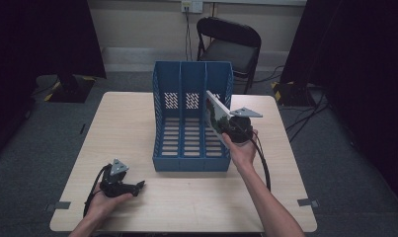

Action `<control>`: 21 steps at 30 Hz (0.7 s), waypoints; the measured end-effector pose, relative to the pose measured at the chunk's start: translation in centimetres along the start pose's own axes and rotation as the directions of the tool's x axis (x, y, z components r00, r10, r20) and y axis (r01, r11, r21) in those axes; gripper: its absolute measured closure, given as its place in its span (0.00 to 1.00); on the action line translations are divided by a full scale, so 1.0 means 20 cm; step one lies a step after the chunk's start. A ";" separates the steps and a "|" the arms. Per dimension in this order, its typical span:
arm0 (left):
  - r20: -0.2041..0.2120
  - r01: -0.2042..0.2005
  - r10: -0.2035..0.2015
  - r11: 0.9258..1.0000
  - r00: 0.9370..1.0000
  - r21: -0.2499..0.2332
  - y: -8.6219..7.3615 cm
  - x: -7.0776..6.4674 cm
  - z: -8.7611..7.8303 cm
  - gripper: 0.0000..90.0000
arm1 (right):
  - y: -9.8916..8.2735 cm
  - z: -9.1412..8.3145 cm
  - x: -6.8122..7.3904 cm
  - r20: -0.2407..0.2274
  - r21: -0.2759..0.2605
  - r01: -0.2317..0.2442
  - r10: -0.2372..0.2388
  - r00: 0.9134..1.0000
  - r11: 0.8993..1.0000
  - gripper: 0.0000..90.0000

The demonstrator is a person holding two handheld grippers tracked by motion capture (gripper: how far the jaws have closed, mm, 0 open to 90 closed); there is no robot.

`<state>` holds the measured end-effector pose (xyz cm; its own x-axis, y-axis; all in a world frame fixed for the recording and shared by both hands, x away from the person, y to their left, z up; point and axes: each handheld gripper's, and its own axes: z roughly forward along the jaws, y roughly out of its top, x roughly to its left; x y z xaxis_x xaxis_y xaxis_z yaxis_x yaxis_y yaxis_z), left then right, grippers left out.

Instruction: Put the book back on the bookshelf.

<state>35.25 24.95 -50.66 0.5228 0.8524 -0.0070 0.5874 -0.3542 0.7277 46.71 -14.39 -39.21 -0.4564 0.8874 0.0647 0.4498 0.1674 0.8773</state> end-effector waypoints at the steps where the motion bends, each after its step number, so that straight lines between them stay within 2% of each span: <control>1: -0.001 0.001 -0.001 1.000 1.000 0.000 0.00 0.00 0.00 0.08 | 0.00 0.00 0.00 0.001 -0.003 -0.004 0.004 1.000 1.000 0.85; 13: -0.003 0.006 -0.006 1.000 1.000 0.001 0.00 0.00 0.00 0.07 | -0.01 0.02 0.02 0.017 0.007 -0.025 0.024 1.000 1.000 0.85; 15: -0.003 0.006 -0.006 1.000 1.000 0.001 0.00 0.00 0.00 0.07 | -0.01 0.01 0.04 0.026 0.005 -0.012 0.011 1.000 1.000 0.84; 21: -0.004 0.007 -0.007 1.000 1.000 0.001 0.00 0.00 0.00 0.07 | -0.03 0.01 0.05 0.027 0.005 -0.021 0.021 0.999 1.000 0.84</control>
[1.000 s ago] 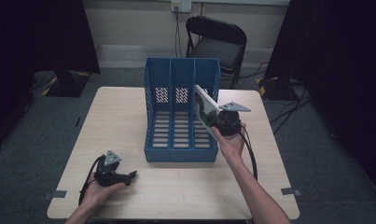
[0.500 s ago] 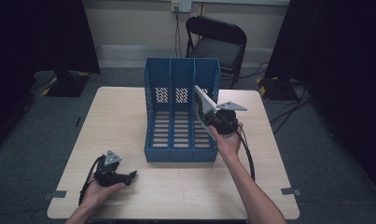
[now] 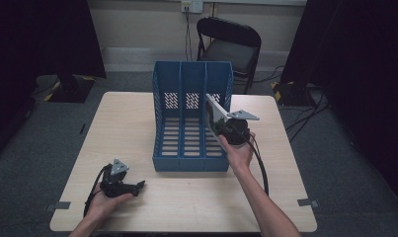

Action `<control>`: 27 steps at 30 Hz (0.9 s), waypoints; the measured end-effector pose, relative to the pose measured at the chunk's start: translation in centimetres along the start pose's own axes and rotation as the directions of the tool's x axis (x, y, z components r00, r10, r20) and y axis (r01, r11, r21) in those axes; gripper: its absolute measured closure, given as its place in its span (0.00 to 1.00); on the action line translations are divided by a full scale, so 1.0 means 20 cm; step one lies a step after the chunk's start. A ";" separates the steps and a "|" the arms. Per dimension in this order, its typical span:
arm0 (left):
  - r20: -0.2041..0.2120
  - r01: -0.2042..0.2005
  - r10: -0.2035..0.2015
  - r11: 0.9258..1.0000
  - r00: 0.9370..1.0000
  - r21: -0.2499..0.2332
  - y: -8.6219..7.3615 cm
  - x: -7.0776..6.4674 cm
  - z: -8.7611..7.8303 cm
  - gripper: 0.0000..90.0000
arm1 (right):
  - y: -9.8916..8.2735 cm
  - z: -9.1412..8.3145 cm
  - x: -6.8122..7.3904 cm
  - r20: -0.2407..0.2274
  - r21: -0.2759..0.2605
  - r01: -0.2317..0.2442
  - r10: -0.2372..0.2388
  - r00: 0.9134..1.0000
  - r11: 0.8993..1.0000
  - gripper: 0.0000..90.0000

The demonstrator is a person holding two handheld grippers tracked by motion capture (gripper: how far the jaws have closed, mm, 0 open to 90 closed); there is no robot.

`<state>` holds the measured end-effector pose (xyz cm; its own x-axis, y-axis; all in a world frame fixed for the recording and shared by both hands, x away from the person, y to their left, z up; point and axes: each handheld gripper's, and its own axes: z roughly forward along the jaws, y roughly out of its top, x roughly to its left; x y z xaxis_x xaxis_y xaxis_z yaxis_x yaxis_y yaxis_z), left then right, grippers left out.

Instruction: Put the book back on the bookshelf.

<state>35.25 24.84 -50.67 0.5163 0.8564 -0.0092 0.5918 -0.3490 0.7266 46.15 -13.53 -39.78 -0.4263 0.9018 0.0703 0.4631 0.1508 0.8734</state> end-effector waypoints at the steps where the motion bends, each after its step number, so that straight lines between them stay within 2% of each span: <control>1: 0.000 0.000 0.000 1.000 1.000 0.000 0.00 0.00 0.00 0.07 | 0.00 0.00 0.00 0.000 0.000 0.000 0.000 1.000 1.000 0.84; 3: -0.001 0.000 0.000 1.000 1.000 0.000 0.00 0.00 0.00 0.07 | -0.01 0.01 0.00 -0.003 0.009 -0.012 0.012 1.000 1.000 0.84; 7: -0.002 0.000 0.000 1.000 1.000 0.001 0.00 0.00 0.00 0.07 | -0.02 0.02 0.01 0.012 0.024 0.000 0.000 1.000 1.000 0.83; 14: -0.003 0.001 -0.001 1.000 1.000 0.002 0.00 0.00 0.00 0.07 | -0.05 0.03 0.00 -0.008 0.025 -0.003 0.003 1.000 1.000 0.81; 18: -0.004 0.002 -0.002 1.000 1.000 0.001 0.00 0.00 0.00 0.07 | -0.05 0.00 0.01 -0.039 0.030 0.004 -0.003 0.999 1.000 0.78; 22: -0.004 0.003 -0.003 1.000 1.000 0.001 0.00 0.00 0.00 0.07 | -0.03 -0.02 0.00 -0.042 0.039 0.013 -0.011 0.999 0.999 0.78; 23: -0.005 0.003 -0.003 1.000 1.000 0.001 0.00 0.00 0.00 0.07 | -0.03 -0.02 0.01 -0.043 0.044 0.034 -0.032 0.999 0.998 0.78; 27: -0.006 0.009 -0.009 1.000 1.000 -0.002 0.00 -0.01 0.00 0.07 | -0.03 -0.02 0.01 -0.015 0.041 0.024 -0.024 1.000 0.999 0.82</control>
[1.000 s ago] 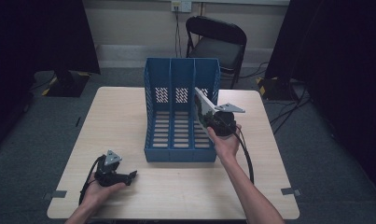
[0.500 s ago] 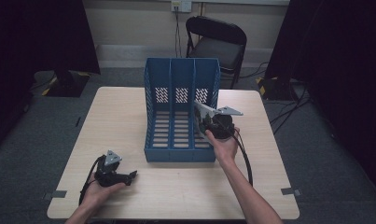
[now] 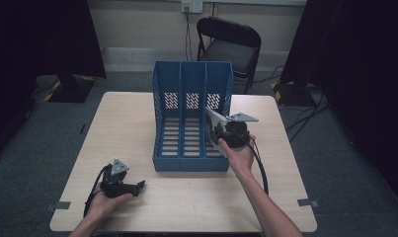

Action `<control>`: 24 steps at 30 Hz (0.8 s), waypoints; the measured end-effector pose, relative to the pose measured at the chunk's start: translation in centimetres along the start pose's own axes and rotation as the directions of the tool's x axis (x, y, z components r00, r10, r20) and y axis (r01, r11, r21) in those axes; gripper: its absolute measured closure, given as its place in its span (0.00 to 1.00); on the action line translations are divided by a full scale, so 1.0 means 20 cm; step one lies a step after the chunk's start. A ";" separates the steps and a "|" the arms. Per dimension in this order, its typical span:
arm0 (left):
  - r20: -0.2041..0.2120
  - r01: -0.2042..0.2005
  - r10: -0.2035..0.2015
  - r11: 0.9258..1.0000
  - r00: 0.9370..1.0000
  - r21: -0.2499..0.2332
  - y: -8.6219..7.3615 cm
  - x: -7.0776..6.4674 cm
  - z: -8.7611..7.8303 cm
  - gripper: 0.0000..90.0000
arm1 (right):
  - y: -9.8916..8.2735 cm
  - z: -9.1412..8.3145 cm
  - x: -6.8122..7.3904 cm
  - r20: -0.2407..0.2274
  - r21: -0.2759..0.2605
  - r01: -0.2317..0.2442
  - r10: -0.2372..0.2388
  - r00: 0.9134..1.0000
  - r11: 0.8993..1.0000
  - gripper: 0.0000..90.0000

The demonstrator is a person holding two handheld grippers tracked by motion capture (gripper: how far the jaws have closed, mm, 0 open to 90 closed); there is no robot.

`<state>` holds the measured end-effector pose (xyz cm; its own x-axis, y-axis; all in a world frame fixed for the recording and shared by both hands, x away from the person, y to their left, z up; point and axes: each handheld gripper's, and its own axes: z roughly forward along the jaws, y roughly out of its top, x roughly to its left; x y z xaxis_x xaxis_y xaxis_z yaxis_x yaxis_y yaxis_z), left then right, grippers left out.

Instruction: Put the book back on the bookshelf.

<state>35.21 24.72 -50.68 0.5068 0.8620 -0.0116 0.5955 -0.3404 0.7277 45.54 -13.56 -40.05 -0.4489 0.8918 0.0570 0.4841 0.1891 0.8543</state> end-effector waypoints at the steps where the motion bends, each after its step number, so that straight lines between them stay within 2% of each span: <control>1: -0.001 0.001 -0.001 1.000 1.000 0.000 0.00 0.00 0.00 0.07 | 0.00 0.01 0.00 0.016 -0.007 -0.014 0.014 1.000 1.000 0.84; 6: -0.001 0.001 -0.001 1.000 1.000 0.000 0.00 0.00 0.00 0.07 | 0.01 0.04 -0.02 0.023 -0.035 -0.008 0.009 1.000 0.999 0.84; 10: -0.001 0.002 -0.002 1.000 1.000 0.000 0.00 0.00 0.00 0.07 | 0.03 0.06 -0.02 0.047 -0.061 0.019 -0.016 0.999 0.998 0.85; 13: -0.001 0.002 -0.002 1.000 1.000 0.000 0.00 0.00 0.00 0.07 | 0.03 0.09 -0.03 0.057 -0.083 0.011 -0.006 0.998 0.996 0.85; 19: -0.002 -0.004 0.004 1.000 1.000 0.004 0.00 0.00 0.00 0.07 | 0.00 0.11 -0.03 0.050 -0.081 0.002 0.002 0.999 0.997 0.84; 24: -0.004 -0.003 0.003 1.000 1.000 0.004 0.00 0.00 0.00 0.07 | -0.03 0.09 -0.02 0.026 -0.030 0.011 -0.010 1.000 0.999 0.84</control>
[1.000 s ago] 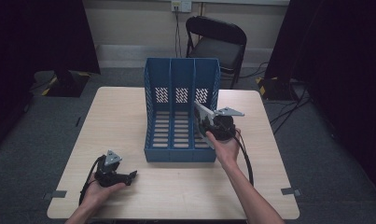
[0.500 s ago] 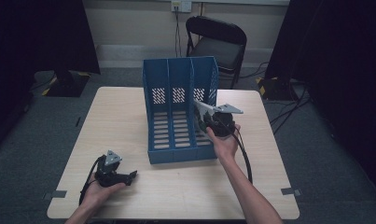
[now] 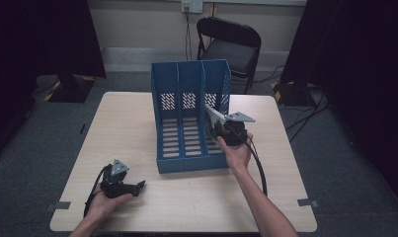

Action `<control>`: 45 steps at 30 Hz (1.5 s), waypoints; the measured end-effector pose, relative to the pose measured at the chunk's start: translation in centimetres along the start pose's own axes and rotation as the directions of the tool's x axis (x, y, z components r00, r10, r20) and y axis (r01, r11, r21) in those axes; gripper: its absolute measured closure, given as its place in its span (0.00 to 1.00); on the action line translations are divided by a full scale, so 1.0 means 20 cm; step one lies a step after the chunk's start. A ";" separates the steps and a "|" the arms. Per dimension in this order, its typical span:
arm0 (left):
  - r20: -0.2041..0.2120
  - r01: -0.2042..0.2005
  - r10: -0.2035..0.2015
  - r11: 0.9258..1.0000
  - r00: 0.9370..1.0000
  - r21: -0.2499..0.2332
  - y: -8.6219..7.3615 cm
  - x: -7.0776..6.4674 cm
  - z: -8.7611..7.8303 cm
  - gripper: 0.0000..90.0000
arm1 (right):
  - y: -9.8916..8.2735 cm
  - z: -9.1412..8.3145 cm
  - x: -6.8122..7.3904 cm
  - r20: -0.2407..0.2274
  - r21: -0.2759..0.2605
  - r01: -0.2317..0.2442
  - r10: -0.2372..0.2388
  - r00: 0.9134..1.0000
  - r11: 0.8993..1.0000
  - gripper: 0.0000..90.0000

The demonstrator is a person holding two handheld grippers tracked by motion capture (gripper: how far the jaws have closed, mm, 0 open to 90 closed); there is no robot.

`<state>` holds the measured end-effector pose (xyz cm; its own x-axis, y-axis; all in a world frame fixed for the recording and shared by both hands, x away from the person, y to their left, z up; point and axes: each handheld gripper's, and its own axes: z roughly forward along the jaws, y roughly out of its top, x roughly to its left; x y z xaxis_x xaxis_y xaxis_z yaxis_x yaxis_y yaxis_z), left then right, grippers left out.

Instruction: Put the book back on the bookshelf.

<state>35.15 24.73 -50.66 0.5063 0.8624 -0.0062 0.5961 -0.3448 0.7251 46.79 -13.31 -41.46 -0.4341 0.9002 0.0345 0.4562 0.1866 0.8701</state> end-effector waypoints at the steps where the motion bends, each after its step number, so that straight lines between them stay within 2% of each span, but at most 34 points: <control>1: 0.000 0.001 -0.001 1.000 1.000 0.000 0.00 0.00 0.00 0.07 | -0.01 0.00 0.00 -0.003 0.005 -0.003 0.003 1.000 1.000 0.83; 6: 0.000 0.001 -0.001 1.000 1.000 0.000 0.00 0.00 0.00 0.07 | -0.01 -0.04 -0.02 -0.040 0.035 0.004 -0.002 0.999 0.999 0.81; 11: 0.000 0.008 -0.008 1.000 1.000 -0.004 0.00 0.00 0.00 0.07 | -0.01 -0.05 -0.03 -0.043 0.054 0.016 -0.014 0.999 0.998 0.82; 18: 0.000 0.007 -0.007 1.000 1.000 -0.003 0.00 0.00 0.00 0.06 | 0.02 -0.06 -0.03 -0.084 0.049 0.028 -0.024 0.996 0.998 0.80; 21: -0.001 0.008 -0.008 1.000 1.000 -0.003 0.00 0.00 0.00 0.06 | 0.06 -0.04 -0.03 -0.097 0.081 0.052 -0.044 0.994 0.995 0.78; 22: -0.001 0.008 -0.008 1.000 1.000 -0.003 0.00 0.00 0.00 0.06 | 0.06 -0.04 -0.03 -0.097 0.081 0.052 -0.044 0.994 0.995 0.78; 24: -0.001 0.008 -0.008 1.000 1.000 -0.003 0.00 0.00 0.00 0.06 | 0.07 -0.01 -0.04 -0.113 0.121 0.040 -0.026 0.993 0.992 0.77; 26: -0.001 0.007 -0.007 1.000 1.000 -0.003 0.00 0.00 0.00 0.06 | 0.07 0.01 -0.04 -0.096 0.145 0.057 -0.043 0.994 0.988 0.81; 27: -0.001 0.007 -0.007 1.000 1.000 -0.003 0.00 0.00 0.00 0.06 | 0.07 0.01 -0.04 -0.088 0.145 0.058 -0.045 0.995 0.988 0.83; 29: -0.001 0.007 -0.007 1.000 1.000 -0.003 0.00 0.00 0.00 0.06 | 0.07 0.01 -0.02 -0.040 0.135 0.056 -0.051 0.998 0.989 0.85; 30: -0.001 0.007 -0.007 1.000 1.000 -0.003 0.00 0.00 0.00 0.06 | 0.07 0.01 -0.02 -0.040 0.135 0.056 -0.051 0.998 0.989 0.85; 31: -0.001 0.007 -0.007 1.000 1.000 -0.003 0.00 0.00 0.00 0.06 | 0.07 0.02 -0.01 -0.009 0.120 0.032 -0.031 0.999 0.992 0.86; 34: 0.000 0.007 -0.007 1.000 1.000 -0.003 0.00 0.00 0.00 0.06 | 0.07 0.03 -0.01 0.045 0.097 -0.005 0.000 0.999 0.995 0.86; 36: 0.000 0.008 -0.008 1.000 1.000 -0.003 0.00 0.00 0.00 0.06 | 0.07 0.03 -0.01 0.058 0.093 -0.013 0.008 0.998 0.996 0.86; 37: -0.001 0.007 -0.007 1.000 1.000 -0.003 0.00 0.00 0.00 0.06 | 0.07 0.03 -0.02 0.108 0.085 -0.056 0.047 0.993 0.995 0.86; 38: -0.001 0.007 -0.007 1.000 1.000 -0.003 0.00 0.00 0.00 0.06 | 0.07 0.03 -0.02 0.108 0.085 -0.056 0.047 0.993 0.995 0.86; 39: -0.001 0.008 -0.008 1.000 1.000 -0.003 0.00 0.00 0.00 0.06 | 0.08 0.04 -0.03 0.127 0.083 -0.077 0.067 0.990 0.994 0.86; 40: 0.001 0.008 -0.008 1.000 1.000 -0.004 0.00 -0.01 0.00 0.06 | 0.08 0.05 -0.03 0.147 0.077 -0.075 0.063 0.987 0.994 0.86; 42: 0.001 0.008 -0.008 1.000 1.000 -0.004 0.00 -0.01 0.00 0.06 | 0.08 0.05 -0.03 0.159 0.075 -0.080 0.067 0.985 0.994 0.86; 43: 0.001 0.007 -0.007 1.000 1.000 -0.004 0.00 -0.01 0.00 0.06 | 0.10 0.05 -0.03 0.170 0.076 -0.098 0.084 0.982 0.992 0.86; 45: 0.002 -0.001 0.001 1.000 1.000 0.001 0.00 -0.01 0.00 0.06 | 0.11 0.06 -0.05 0.168 0.074 -0.107 0.093 0.981 0.992 0.86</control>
<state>35.10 24.64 -50.67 0.5082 0.8612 -0.0070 0.5959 -0.3458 0.7248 49.11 -13.31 -40.10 -0.2533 0.9668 0.0326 0.5559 0.1180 0.8228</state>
